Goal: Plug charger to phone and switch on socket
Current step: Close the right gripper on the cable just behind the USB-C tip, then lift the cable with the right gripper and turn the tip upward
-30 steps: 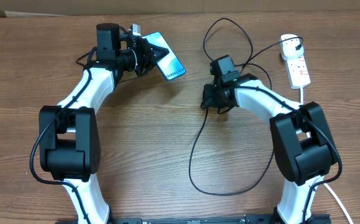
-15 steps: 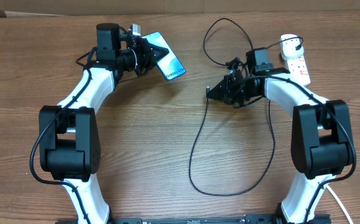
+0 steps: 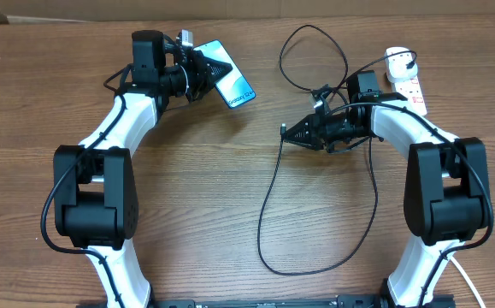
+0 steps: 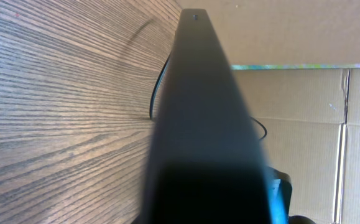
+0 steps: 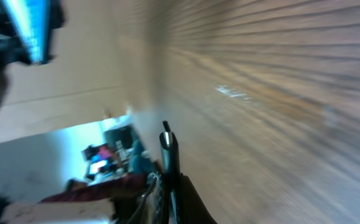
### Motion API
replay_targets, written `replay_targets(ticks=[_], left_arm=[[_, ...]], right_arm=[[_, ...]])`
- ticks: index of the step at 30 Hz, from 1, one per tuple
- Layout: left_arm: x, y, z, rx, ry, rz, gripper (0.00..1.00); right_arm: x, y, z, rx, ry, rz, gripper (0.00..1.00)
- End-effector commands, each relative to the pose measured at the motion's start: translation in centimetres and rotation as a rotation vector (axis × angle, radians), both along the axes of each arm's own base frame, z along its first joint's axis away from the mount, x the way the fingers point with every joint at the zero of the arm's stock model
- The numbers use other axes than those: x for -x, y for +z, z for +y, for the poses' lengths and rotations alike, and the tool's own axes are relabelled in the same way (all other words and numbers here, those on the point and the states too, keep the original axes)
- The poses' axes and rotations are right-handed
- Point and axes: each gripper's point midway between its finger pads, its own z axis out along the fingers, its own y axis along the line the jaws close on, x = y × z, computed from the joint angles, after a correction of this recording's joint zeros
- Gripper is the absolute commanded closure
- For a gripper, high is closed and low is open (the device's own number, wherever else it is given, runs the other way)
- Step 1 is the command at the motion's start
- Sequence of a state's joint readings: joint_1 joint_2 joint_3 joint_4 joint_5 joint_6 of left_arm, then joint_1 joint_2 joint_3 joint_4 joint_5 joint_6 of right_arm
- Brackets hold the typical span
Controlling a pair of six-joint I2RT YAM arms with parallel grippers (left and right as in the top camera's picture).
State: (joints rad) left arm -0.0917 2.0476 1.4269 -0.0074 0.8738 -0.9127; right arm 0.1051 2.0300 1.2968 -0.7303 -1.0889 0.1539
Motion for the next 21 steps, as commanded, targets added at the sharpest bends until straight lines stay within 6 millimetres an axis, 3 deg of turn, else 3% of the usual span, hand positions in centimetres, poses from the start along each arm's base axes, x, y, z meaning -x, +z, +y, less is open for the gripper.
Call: replay_targets(ticks=[1, 3, 8, 12, 16, 19, 21], left_arm=[[-0.1, 1.3, -0.5, 0.004, -0.022, -0.047, 0.96], [-0.1, 1.3, -0.5, 0.004, -0.022, -0.047, 0.96], [-0.2, 1.2, -0.4, 0.002, -0.019, -0.047, 0.95], [-0.2, 1.2, -0.4, 0.002, -0.02, -0.047, 0.96], [-0.2, 1.2, -0.4, 0.002, -0.019, -0.047, 0.95], [-0.2, 1.2, -0.4, 0.002, -0.02, -0.047, 0.96], [-0.2, 1.2, -0.4, 0.002, -0.019, -0.046, 0.96]], right_arm=[[-0.7, -2.8, -2.3, 0.242, -0.053, -0.013, 0.96], [-0.8, -4.8, -3.9, 0.388, -0.097, 0.009, 0.96], [-1.0, -7.2, -5.9, 0.594, -0.151, 0.011, 0.96], [-1.3, -7.8, -6.3, 0.672, -0.164, -0.01, 0.96], [-1.2, -7.8, -5.9, 0.66, -0.194, 0.029, 0.64], [-1.1, -7.2, -4.9, 0.594, -0.205, 0.059, 0.48], [-1.3, -6.8, -4.3, 0.549, -0.204, 0.06, 0.46]])
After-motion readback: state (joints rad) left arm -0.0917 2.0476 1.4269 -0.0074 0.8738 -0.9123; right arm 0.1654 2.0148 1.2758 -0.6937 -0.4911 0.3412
